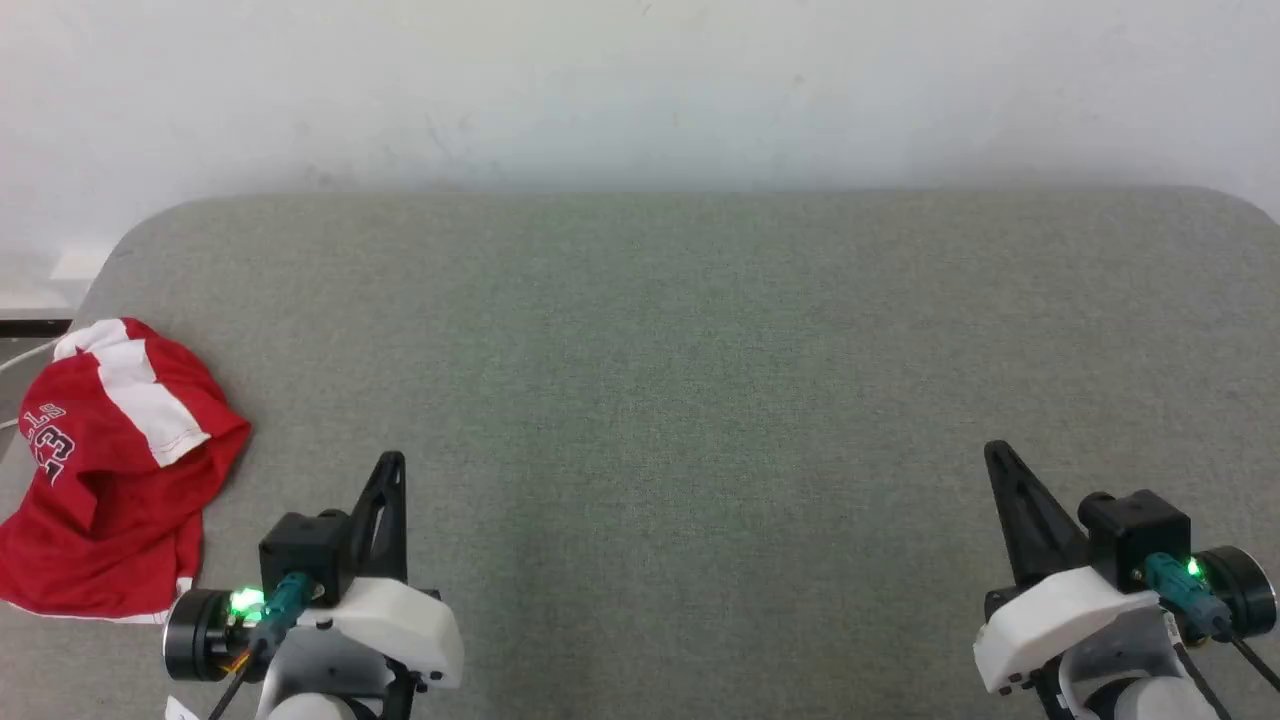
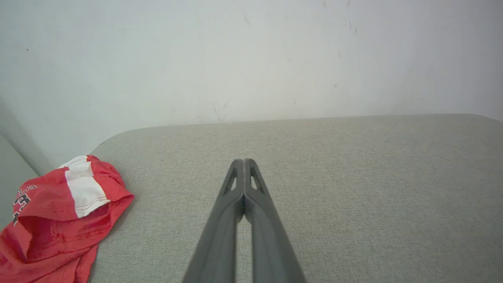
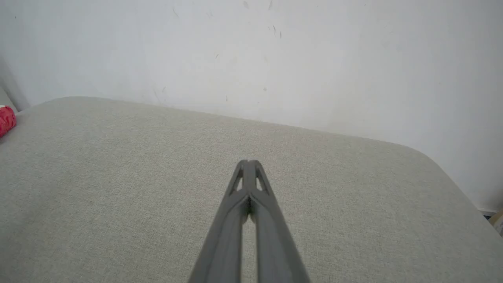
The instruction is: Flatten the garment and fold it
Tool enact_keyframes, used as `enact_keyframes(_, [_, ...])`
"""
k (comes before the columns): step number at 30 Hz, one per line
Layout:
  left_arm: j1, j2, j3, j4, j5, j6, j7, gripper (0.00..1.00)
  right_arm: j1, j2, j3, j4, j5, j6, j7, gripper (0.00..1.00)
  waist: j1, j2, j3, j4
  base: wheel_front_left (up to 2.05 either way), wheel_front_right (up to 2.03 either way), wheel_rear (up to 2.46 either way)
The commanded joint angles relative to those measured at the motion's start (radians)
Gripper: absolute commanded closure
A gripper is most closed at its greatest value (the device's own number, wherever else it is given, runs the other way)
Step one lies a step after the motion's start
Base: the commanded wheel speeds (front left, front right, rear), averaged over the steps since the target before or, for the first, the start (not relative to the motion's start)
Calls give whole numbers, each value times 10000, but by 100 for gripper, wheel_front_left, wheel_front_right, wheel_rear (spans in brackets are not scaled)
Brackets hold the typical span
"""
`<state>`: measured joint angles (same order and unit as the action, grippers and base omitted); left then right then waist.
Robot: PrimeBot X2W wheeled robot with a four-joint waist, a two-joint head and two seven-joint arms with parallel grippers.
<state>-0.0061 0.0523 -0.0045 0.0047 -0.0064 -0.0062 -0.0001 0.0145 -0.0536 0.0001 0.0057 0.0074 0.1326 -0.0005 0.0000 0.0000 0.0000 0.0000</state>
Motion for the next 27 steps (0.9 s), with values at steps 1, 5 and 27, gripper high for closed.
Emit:
enact_keyframes(1, [61, -20, 45, -47, 64, 62, 1, 100, -145, 34, -1, -57, -74, -19, 5, 100, 0, 0, 0, 0, 0, 0, 0])
enact_keyframes(5, [61, -20, 45, -47, 64, 62, 1, 100, -145, 34, -1, -57, -74, -19, 5, 100, 0, 0, 0, 0, 0, 0, 0])
enact_keyframes(27, [-1, 0, -8, 7, -3, -3, -2, 0, 7, -4, 2, 10, 5, 2, -1, 0, 0, 0, 0, 0, 0, 0, 0])
